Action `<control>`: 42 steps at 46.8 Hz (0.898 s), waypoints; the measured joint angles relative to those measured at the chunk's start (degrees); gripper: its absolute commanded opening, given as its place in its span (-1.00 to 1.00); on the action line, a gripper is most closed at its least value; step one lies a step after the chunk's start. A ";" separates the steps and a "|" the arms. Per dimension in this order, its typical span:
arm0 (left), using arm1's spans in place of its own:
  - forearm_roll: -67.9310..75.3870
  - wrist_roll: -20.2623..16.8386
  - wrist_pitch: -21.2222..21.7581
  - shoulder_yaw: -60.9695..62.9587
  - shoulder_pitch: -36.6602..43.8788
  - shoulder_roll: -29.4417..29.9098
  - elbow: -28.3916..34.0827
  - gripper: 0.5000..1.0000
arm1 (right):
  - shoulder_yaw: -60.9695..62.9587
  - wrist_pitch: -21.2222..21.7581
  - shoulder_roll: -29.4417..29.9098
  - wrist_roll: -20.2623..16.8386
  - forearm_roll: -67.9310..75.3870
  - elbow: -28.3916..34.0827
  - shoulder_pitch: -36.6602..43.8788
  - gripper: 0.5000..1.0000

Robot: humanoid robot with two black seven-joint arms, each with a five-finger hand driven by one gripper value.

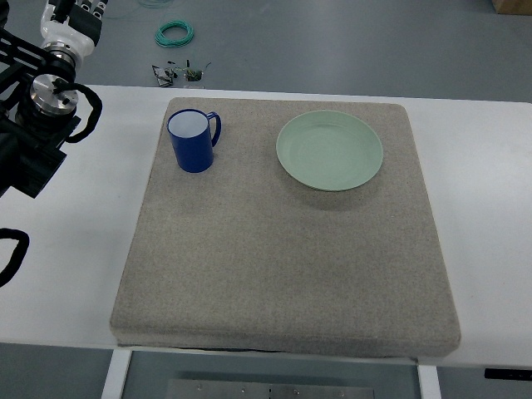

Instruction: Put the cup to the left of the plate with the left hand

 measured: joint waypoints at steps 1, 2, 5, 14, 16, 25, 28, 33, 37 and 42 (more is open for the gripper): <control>0.15 -0.01 -0.15 0.12 0.22 -0.24 0.01 0.98 | 0.00 0.00 0.00 0.00 0.00 0.00 0.00 0.73; 0.29 -0.01 -0.27 0.21 0.37 -0.56 0.06 0.98 | 0.00 0.00 0.00 0.00 0.00 0.00 0.00 0.73; 0.94 -0.01 -0.61 0.76 0.96 -1.82 0.23 0.98 | 0.00 0.00 0.00 0.00 0.00 0.00 0.00 0.73; 1.78 -0.01 -4.53 3.32 1.82 -3.22 0.66 0.98 | 0.00 0.02 0.00 0.00 0.00 0.00 -0.01 0.73; 1.78 0.00 -6.08 3.32 1.90 -3.31 0.81 0.98 | 0.00 0.03 0.00 0.00 0.00 0.00 0.00 0.73; 1.79 0.00 -8.37 3.54 1.92 -6.12 5.25 0.98 | 0.00 0.04 0.00 0.00 0.00 0.00 0.00 0.73; 1.81 0.01 -8.44 3.56 1.91 -7.16 6.15 0.98 | 0.00 0.03 0.00 0.00 0.00 0.00 0.00 0.73; 1.84 0.01 -8.44 3.56 1.85 -7.94 6.35 0.98 | 0.00 0.02 0.00 0.00 0.00 0.00 0.00 0.73; 1.84 0.01 -8.38 3.56 1.80 -8.49 6.37 0.98 | 0.00 -0.01 0.00 0.00 0.00 -0.01 -0.01 0.73; 1.84 0.01 -8.37 3.56 1.74 -8.58 6.37 0.98 | 0.00 0.00 0.00 0.00 0.00 0.00 -0.01 0.73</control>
